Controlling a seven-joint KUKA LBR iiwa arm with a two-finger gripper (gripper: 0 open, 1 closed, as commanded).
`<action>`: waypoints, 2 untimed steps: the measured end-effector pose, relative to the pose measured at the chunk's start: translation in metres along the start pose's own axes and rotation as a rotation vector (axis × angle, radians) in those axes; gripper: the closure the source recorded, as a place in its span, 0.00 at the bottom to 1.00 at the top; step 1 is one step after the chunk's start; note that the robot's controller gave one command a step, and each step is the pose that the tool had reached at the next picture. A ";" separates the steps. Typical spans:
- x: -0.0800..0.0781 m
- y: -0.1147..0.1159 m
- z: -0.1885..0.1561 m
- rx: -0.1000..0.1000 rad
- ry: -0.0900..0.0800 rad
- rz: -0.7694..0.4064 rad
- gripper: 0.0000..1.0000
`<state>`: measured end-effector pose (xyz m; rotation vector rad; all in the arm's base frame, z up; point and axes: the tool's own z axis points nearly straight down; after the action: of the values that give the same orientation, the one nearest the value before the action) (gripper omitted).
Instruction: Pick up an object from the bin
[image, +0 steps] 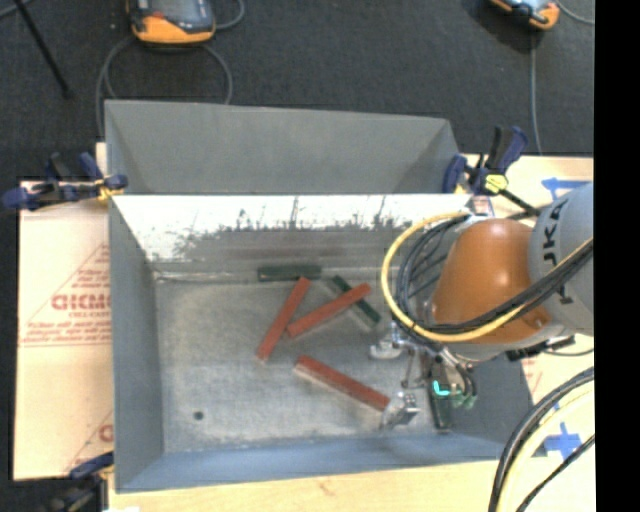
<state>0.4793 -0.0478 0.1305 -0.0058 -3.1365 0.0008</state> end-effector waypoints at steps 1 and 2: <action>-0.002 0.000 -0.003 0.001 -0.007 -0.002 0.00; -0.016 0.039 0.052 0.001 -0.004 -0.056 1.00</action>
Offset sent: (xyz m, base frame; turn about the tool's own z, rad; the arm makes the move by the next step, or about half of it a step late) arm 0.0124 0.0400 -0.0605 -0.0538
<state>0.4949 -0.0093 0.0788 0.0823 -3.1395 0.0019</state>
